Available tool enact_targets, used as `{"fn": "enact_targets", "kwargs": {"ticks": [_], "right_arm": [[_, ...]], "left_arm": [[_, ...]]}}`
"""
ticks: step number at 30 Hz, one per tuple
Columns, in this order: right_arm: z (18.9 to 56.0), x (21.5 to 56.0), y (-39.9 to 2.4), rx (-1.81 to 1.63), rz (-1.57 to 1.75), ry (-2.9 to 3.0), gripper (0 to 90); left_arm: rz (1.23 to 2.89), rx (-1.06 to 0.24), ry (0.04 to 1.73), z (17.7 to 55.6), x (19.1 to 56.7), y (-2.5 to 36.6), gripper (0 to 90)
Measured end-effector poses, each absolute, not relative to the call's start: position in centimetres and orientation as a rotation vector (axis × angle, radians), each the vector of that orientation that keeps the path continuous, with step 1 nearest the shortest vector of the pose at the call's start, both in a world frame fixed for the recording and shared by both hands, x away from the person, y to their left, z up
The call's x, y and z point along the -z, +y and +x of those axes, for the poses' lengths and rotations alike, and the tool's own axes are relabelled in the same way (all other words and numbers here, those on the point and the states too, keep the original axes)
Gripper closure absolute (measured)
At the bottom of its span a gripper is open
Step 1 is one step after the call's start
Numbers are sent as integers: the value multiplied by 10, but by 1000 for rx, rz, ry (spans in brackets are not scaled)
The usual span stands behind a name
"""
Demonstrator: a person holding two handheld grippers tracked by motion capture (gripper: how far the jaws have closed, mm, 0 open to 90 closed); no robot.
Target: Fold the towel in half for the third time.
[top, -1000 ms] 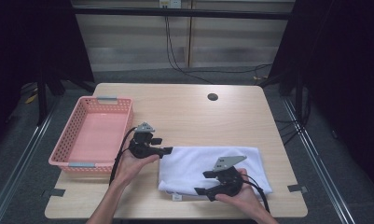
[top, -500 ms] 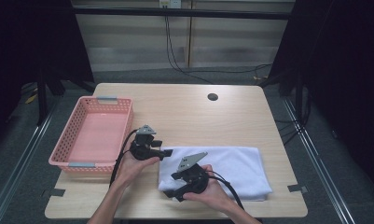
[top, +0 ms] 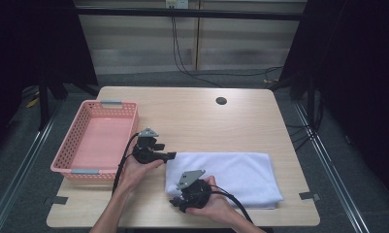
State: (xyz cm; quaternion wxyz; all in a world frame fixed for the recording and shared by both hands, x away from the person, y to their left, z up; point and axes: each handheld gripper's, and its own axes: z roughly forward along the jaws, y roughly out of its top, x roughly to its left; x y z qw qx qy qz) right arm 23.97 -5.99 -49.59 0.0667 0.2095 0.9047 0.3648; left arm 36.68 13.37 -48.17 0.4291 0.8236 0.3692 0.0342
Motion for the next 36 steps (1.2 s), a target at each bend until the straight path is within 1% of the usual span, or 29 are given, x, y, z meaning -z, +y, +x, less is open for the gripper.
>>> {"fn": "enact_targets", "kwargs": {"ticks": [4,8,9,10,17,18,19,21,22,23,24,26,27,30,32,33,34,35,36], "right_arm": [[244,496,-64,-1113,655,2710,630],[250,495,-68,-1147,739,2725,708],[250,495,-68,-1147,739,2725,708],[253,495,-71,-1166,766,2735,738],[251,494,-76,-1192,781,2758,747],[251,494,-76,-1197,778,2757,747],[251,494,-77,-1197,779,2760,747],[250,494,-77,-1194,778,2763,747],[250,494,-77,-1192,770,2762,747],[250,494,-77,-1193,782,2763,747],[250,494,-78,-1193,786,2761,747],[250,494,-79,-1204,796,2768,747],[250,494,-79,-1207,789,2770,747],[251,494,-80,-1210,790,2772,748],[251,493,-79,-1202,792,2771,748],[251,493,-79,-1202,791,2771,748],[251,493,-80,-1205,789,2770,750],[252,493,-80,-1207,797,2771,755],[252,493,-80,-1214,803,2772,758]], "left_arm": [[2060,-80,917,369,484,134,302],[2062,-95,914,373,485,134,291],[2062,-95,914,373,485,134,288],[2062,-86,913,375,486,134,288],[2092,-51,913,378,493,134,274],[2096,-37,903,378,494,133,284],[2107,-43,891,377,495,132,312],[2116,-30,887,377,496,130,330],[2117,-19,873,376,496,130,370],[2116,-16,872,375,497,130,390],[2111,2,870,373,498,129,386],[2139,17,844,369,498,126,426],[2169,5,834,367,499,126,424],[2175,23,824,362,499,125,475],[2179,21,825,359,499,126,534],[2182,28,813,358,499,127,583],[2180,33,784,357,499,127,669],[2184,30,778,356,498,126,719],[2165,35,791,356,498,126,737]]}}
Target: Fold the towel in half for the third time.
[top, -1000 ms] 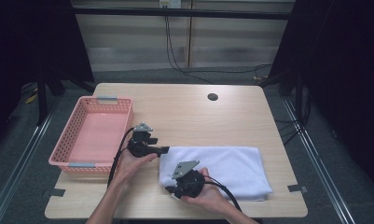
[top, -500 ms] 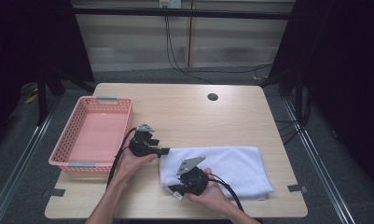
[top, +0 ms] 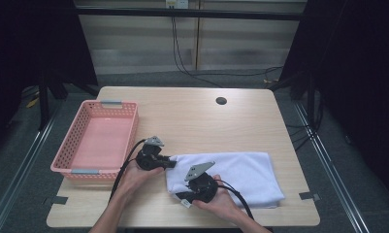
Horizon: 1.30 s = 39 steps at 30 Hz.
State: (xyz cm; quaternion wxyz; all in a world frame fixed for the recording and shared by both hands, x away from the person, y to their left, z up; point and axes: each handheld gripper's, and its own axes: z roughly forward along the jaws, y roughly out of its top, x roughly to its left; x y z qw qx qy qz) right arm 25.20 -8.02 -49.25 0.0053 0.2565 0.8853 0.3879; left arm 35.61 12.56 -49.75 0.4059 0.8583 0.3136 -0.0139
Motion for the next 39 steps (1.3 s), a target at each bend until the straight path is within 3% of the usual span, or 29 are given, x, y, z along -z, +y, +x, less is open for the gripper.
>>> {"fn": "enact_targets", "kwargs": {"ticks": [11,18,29,34,39], "right_arm": [[263,461,-92,-1349,873,2666,770],[269,440,-86,-1393,849,2628,770],[269,390,-45,-1543,682,2558,771],[262,401,-37,-1581,712,2510,772],[255,412,-62,-1596,810,2451,769]], "left_arm": [[1932,103,876,372,476,129,777],[1931,24,846,375,445,131,778],[1918,-90,862,362,377,173,778],[1939,-72,862,362,393,163,777],[1923,-12,858,366,409,145,774]]}}
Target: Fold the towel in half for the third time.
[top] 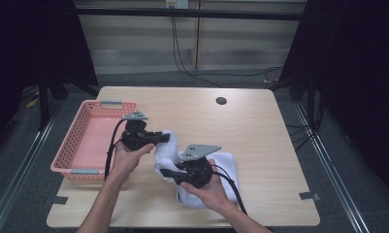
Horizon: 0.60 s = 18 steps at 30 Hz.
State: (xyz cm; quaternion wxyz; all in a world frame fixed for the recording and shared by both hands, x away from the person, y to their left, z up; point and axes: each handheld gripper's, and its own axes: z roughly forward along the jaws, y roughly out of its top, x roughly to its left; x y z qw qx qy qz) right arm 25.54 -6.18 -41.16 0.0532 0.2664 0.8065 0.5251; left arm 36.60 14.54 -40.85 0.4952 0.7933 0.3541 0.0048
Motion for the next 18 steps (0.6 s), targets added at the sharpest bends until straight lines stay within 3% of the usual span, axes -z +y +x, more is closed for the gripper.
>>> {"fn": "enact_targets", "kwargs": {"ticks": [18], "right_arm": [[217,439,-161,-1488,1060,2296,710]], "left_arm": [[2058,75,743,377,429,36,761]]}}
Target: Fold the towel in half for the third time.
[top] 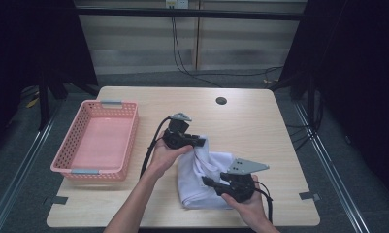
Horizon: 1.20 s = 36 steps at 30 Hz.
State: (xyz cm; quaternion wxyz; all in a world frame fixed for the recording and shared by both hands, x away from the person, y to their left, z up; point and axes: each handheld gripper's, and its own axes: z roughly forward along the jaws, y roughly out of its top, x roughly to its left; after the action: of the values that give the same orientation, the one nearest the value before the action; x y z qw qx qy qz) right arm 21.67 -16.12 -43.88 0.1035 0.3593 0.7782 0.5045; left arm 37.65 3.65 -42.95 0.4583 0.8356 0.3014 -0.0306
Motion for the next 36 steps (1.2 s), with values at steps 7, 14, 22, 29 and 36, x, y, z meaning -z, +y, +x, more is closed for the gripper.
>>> {"fn": "enact_targets", "kwargs": {"ticks": [7,14,22,29,36], "right_arm": [[202,463,-190,-1347,1146,2356,730],[191,473,-215,-1271,1229,2379,553],[198,463,-227,-1305,1250,2354,311],[222,449,-231,-1297,1254,2284,280],[263,436,-225,-1260,1223,2234,374]], "left_arm": [[2082,146,726,374,454,2,739],[2129,163,682,368,464,-30,726],[2029,111,664,364,446,-18,503],[2045,46,687,351,439,32,577],[2090,101,596,298,447,67,735]]}}
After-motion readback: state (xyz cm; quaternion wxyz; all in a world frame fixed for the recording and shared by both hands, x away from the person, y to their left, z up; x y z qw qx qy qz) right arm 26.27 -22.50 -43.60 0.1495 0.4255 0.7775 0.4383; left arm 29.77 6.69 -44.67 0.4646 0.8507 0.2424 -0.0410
